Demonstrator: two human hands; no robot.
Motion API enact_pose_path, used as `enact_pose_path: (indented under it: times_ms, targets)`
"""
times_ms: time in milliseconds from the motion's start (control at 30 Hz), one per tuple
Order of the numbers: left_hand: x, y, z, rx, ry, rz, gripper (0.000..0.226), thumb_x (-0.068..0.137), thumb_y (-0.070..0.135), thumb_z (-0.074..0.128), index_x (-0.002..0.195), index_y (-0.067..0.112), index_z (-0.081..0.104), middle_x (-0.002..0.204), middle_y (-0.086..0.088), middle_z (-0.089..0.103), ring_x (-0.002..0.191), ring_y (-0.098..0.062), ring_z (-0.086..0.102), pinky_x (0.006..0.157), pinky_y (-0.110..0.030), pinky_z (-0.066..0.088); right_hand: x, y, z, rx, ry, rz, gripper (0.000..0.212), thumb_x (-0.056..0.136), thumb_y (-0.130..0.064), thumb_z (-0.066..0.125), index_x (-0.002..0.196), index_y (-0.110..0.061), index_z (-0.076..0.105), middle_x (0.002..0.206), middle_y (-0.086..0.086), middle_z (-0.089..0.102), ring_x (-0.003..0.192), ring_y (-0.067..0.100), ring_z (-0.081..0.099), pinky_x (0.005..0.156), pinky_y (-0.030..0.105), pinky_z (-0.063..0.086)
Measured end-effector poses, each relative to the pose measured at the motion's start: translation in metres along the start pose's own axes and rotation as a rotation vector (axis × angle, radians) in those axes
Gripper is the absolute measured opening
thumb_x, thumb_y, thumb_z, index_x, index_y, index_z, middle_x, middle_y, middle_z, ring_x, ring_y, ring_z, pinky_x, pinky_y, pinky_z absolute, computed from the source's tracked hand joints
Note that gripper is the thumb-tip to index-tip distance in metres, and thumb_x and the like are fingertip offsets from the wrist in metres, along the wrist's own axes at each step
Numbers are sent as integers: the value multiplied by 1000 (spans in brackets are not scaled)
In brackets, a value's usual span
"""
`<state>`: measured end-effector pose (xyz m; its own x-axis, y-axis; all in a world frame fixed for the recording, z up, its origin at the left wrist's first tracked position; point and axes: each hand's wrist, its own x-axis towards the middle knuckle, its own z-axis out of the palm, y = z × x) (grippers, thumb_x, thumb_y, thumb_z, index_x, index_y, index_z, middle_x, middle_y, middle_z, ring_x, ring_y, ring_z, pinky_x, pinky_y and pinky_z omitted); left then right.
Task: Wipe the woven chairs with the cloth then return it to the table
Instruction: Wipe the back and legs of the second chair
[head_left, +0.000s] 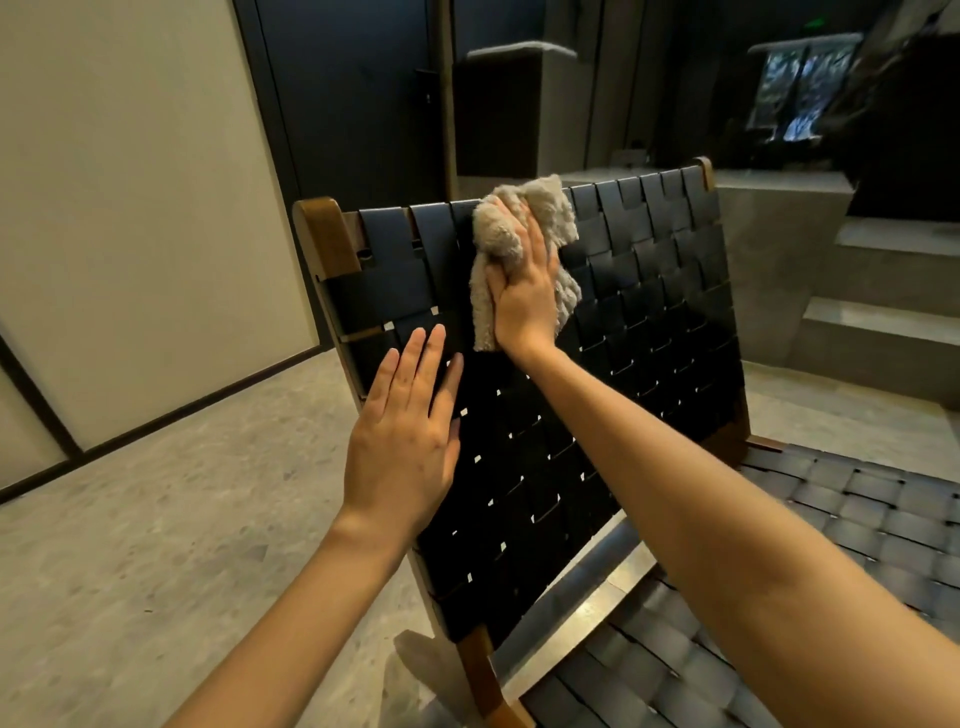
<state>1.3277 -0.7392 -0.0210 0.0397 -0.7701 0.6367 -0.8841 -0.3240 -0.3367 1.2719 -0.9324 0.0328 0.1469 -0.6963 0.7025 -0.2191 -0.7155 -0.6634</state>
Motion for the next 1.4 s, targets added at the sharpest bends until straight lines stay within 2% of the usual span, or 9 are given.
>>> enact_pose_path:
  times_ms: [167, 333, 500, 633, 833, 1033, 1167, 1267, 1400]
  targets:
    - [-1, 11, 5, 18, -2, -31, 53, 99, 39, 33, 149, 33, 16, 157, -17, -6, 145, -34, -7, 117, -50, -2, -59, 47, -15, -108, 56, 122, 59, 94, -21, 51, 148, -20, 28, 156, 2, 24, 141, 31, 17, 112, 43, 22]
    - [-5, 18, 11, 54, 10, -38, 54, 98, 44, 34, 149, 34, 18, 158, -18, -5, 145, -34, -5, 115, -53, -5, -186, 107, -37, -97, -16, 143, 47, 89, -51, 30, 133, -59, 17, 153, -16, 15, 143, 22, 15, 112, 43, 18]
    - [-6, 17, 14, 99, 24, -8, 55, 98, 46, 27, 150, 34, 13, 157, -18, -7, 145, -35, -6, 113, -54, -8, -244, 133, -48, -5, -45, 251, 54, 89, -66, 31, 139, -60, 13, 156, -12, 15, 145, 17, 14, 117, 52, 17]
    - [-7, 15, 15, 84, 35, -3, 56, 98, 47, 23, 150, 33, 11, 157, -18, -11, 144, -35, -10, 113, -53, -9, -200, 103, -43, 65, -40, 270, 60, 90, -50, 39, 146, -38, 19, 156, -4, 19, 143, 15, 15, 116, 53, 18]
    - [-9, 12, 14, 108, 41, 41, 56, 98, 47, 22, 150, 31, 10, 157, -19, -10, 144, -36, -9, 114, -53, -8, -102, 41, -27, -67, -107, 59, 57, 88, -55, 36, 142, -50, 20, 160, -5, 7, 146, 32, 2, 114, 62, 2]
    - [-12, 14, 13, 69, 54, 42, 54, 98, 44, 34, 149, 29, 24, 158, -17, 1, 145, -34, 1, 115, -53, -2, -169, 72, -33, -32, -65, 141, 51, 88, -37, 56, 132, -43, 29, 155, -6, 18, 141, 30, 18, 108, 60, 28]
    - [-29, 14, 15, -25, 101, 75, 51, 95, 35, 48, 144, 23, 39, 156, -15, 16, 144, -33, 13, 116, -50, 6, -223, 100, -50, -41, -103, 239, 62, 90, -20, 62, 141, -31, 29, 152, -10, 17, 140, 19, 19, 110, 53, 31]
    - [-42, 12, 17, -45, 117, 115, 51, 95, 33, 49, 143, 21, 39, 156, -14, 20, 143, -34, 15, 116, -49, 5, -242, 94, -54, -73, -163, 305, 68, 89, -14, 64, 145, -16, 27, 154, 5, 18, 141, 29, 22, 110, 56, 30]
    - [-58, 3, 22, -37, 73, 162, 50, 100, 37, 36, 148, 24, 30, 158, -10, 14, 145, -30, 9, 116, -48, 1, -276, 53, -51, -20, -310, 133, 82, 84, -18, 66, 138, -48, 13, 155, 9, 10, 144, 29, 11, 116, 42, 19]
